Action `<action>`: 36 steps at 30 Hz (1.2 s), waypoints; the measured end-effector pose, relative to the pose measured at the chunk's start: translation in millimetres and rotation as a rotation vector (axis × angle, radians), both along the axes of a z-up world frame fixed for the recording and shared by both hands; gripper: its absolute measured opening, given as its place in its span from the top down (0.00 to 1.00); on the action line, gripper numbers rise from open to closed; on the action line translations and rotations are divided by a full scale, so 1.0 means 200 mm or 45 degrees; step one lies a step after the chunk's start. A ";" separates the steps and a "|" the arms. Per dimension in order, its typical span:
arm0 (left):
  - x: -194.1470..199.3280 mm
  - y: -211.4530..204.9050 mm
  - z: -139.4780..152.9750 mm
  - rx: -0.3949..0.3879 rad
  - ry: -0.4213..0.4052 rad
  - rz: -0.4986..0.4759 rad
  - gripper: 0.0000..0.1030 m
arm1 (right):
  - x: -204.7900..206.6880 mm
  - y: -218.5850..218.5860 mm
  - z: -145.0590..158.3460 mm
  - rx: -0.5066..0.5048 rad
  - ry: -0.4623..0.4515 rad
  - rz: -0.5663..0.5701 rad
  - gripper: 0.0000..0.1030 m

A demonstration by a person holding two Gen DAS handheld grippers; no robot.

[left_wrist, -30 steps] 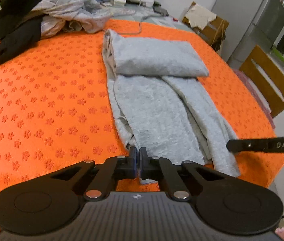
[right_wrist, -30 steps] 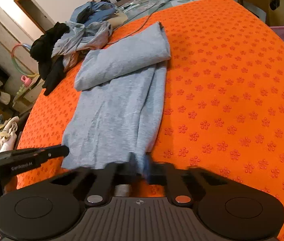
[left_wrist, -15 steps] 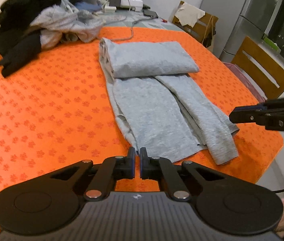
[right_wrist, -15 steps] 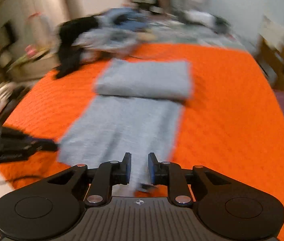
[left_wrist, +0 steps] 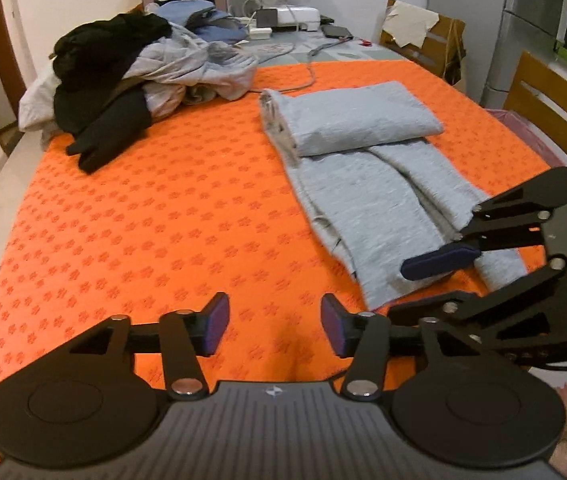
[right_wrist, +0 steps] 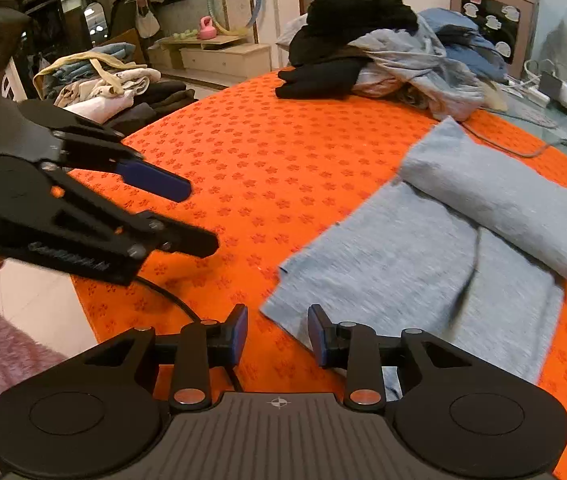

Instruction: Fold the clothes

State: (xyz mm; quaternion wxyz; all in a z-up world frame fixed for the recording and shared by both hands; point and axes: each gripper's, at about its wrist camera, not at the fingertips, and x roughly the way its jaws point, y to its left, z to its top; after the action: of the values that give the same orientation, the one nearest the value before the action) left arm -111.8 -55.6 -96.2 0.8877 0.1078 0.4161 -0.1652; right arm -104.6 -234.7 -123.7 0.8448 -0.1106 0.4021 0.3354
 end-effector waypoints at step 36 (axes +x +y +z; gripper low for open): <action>0.15 -0.06 0.00 -0.071 -0.052 0.031 0.18 | 0.30 -0.42 0.29 -0.139 -0.220 -0.338 0.75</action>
State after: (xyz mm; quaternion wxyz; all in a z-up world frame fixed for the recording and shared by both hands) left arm -82.2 -67.2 -95.5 0.9005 0.0813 0.3945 -0.1637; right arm -44.0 -318.7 -64.8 0.9058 -0.1306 0.3567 0.1879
